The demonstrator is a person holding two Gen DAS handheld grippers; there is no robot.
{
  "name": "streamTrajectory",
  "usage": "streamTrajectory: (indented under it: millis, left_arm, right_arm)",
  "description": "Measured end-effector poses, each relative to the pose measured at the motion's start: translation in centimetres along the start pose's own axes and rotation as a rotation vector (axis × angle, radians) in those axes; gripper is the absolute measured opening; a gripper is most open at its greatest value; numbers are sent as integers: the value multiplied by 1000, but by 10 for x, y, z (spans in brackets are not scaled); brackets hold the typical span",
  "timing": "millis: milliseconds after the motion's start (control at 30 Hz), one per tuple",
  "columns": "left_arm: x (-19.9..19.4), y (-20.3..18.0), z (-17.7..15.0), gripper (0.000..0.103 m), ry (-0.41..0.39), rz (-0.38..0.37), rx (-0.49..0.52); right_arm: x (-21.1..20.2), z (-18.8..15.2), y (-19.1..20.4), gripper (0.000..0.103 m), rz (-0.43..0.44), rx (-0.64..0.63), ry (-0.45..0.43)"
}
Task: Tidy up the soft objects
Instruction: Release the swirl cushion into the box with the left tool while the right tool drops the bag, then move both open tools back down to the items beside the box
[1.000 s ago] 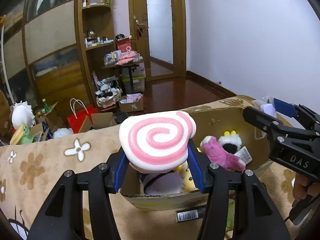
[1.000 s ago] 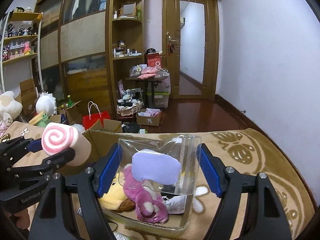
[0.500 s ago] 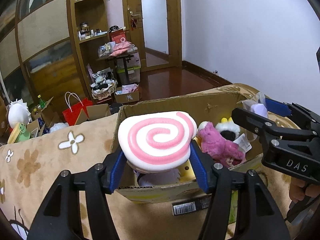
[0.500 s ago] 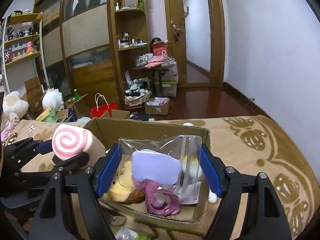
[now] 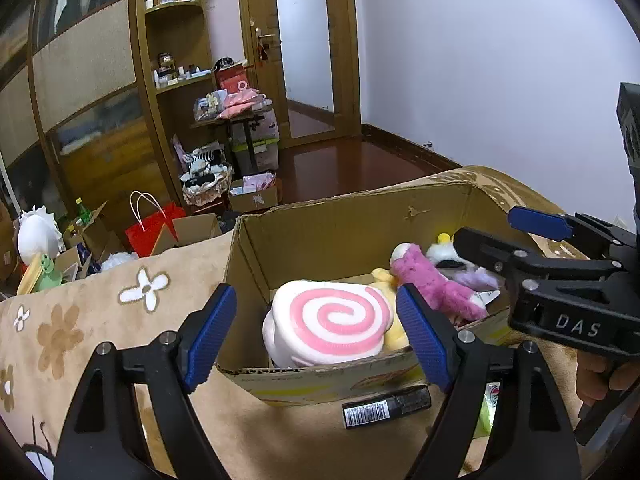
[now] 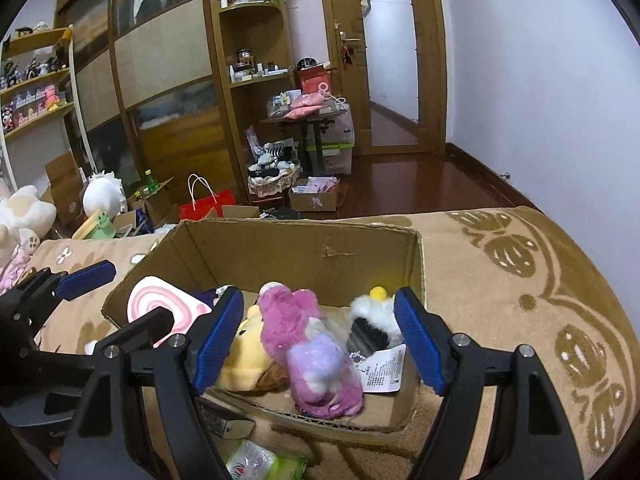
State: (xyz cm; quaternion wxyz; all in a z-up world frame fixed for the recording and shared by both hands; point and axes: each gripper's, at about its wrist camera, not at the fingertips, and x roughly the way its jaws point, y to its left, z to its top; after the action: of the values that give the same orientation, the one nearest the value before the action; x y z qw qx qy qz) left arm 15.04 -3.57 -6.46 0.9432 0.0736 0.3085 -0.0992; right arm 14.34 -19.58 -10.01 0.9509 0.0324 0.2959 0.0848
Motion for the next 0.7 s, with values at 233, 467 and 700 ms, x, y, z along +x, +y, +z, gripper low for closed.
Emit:
streamTrajectory:
  millis: [233,467,700]
  left_arm:
    - [-1,0,0,81,6,9,2]
    - [-7,1,-2,82,11,18,3]
    - [-19,2,-3,86,7,34,11]
  right_arm:
    - [-6,2,-1,82,2,15,-5]
    - [-17,3,1,90,7,22,-12]
    - [-30,4,1,97,-3,18,-17]
